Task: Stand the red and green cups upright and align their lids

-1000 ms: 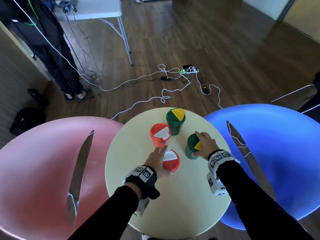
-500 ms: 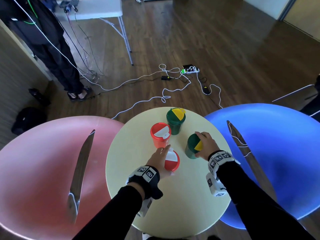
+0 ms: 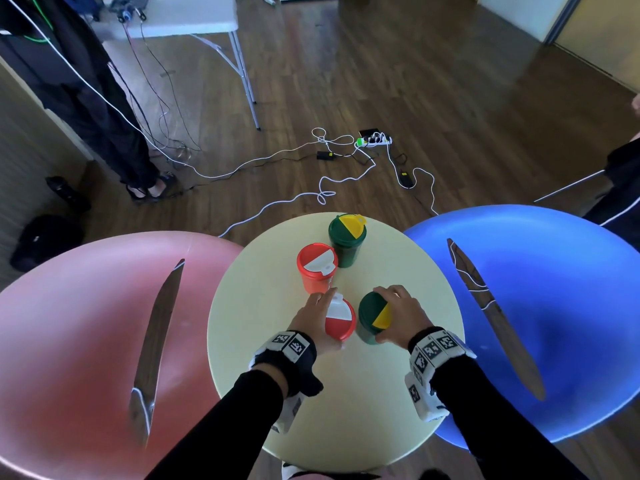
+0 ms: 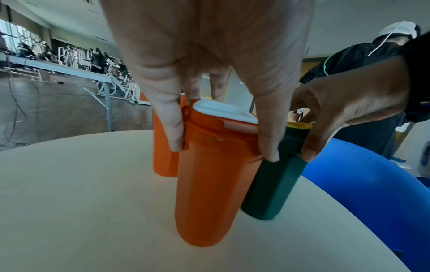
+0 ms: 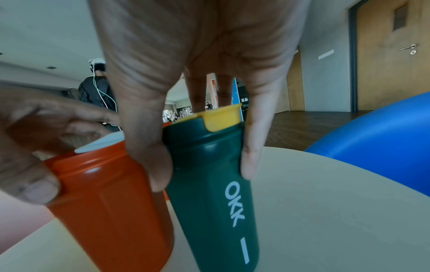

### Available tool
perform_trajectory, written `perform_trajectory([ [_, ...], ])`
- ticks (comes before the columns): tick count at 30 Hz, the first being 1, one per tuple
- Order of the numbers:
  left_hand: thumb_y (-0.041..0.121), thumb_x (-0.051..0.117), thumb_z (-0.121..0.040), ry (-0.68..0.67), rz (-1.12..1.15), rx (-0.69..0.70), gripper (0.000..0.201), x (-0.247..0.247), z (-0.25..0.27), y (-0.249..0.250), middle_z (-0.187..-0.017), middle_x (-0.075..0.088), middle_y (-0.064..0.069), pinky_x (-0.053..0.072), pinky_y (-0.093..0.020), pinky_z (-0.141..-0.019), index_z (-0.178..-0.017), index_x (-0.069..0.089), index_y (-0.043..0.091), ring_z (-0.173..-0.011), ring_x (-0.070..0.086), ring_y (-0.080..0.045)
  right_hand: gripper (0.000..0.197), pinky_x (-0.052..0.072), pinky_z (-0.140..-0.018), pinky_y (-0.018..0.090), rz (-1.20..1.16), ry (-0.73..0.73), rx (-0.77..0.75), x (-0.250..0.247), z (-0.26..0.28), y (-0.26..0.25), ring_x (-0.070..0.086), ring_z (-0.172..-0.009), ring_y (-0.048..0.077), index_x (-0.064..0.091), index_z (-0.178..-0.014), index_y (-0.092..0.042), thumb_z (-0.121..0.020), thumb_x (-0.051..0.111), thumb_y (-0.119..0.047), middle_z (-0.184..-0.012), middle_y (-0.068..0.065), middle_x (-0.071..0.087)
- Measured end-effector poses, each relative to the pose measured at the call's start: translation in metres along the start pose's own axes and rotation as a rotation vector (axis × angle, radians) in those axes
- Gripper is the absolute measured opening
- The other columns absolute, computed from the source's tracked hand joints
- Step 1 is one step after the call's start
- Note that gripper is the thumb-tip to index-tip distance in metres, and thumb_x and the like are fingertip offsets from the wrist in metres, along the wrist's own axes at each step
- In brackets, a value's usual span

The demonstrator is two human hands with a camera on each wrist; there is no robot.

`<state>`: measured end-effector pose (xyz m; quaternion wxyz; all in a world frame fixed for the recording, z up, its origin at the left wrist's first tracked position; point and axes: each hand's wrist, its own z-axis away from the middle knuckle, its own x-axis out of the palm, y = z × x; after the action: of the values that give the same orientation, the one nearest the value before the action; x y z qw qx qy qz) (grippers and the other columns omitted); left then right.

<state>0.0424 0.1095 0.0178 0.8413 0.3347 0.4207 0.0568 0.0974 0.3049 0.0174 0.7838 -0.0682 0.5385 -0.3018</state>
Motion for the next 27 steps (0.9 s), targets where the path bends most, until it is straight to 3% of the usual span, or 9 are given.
perform_trajectory([
  [9, 0.028, 0.08, -0.061, 0.03, -0.003, -0.022, 0.087, 0.007, 0.016, 0.006, -0.133, 0.036, 0.003, 0.043, -0.034, -0.096, -0.132, 0.029, 0.032, -0.119, 0.047, -0.026, 0.097, 0.043, -0.096, 0.035, -0.058, 0.016, -0.029, 0.004, 0.008, -0.001, 0.042, -0.118, 0.032, 0.037, -0.139, -0.026, -0.055, 0.083, -0.014, -0.139, -0.001, 0.034],
  [18, 0.025, 0.081, -0.06, 0.016, 0.006, -0.007, 0.086, 0.008, 0.021, 0.004, -0.13, 0.038, 0.004, 0.043, -0.031, -0.093, -0.13, 0.031, 0.033, -0.116, 0.049, -0.024, 0.099, 0.043, -0.098, 0.033, -0.085, -0.042, -0.131, 0.002, 0.002, -0.003, 0.039, -0.125, 0.03, 0.04, -0.138, -0.028, -0.051, 0.077, 0.0, -0.143, -0.001, 0.031],
  [23, 0.026, 0.079, -0.061, 0.034, 0.034, -0.003, 0.089, 0.011, 0.024, 0.002, -0.131, 0.038, 0.006, 0.043, -0.031, -0.094, -0.133, 0.029, 0.036, -0.116, 0.049, -0.024, 0.11, 0.043, -0.099, 0.032, -0.137, -0.058, -0.043, 0.001, 0.003, -0.005, 0.035, -0.132, 0.027, 0.023, -0.145, -0.026, -0.056, 0.083, -0.004, -0.149, 0.002, 0.012],
  [27, 0.027, 0.082, -0.059, 0.027, 0.056, -0.004, 0.094, 0.01, 0.025, 0.0, -0.134, 0.038, 0.008, 0.041, -0.03, -0.096, -0.135, 0.027, 0.037, -0.119, 0.047, -0.021, 0.11, 0.039, -0.101, 0.033, -0.156, -0.062, 0.052, 0.003, 0.004, -0.009, 0.038, -0.128, 0.029, 0.015, -0.145, -0.013, -0.06, 0.085, -0.015, -0.141, 0.011, 0.023],
])
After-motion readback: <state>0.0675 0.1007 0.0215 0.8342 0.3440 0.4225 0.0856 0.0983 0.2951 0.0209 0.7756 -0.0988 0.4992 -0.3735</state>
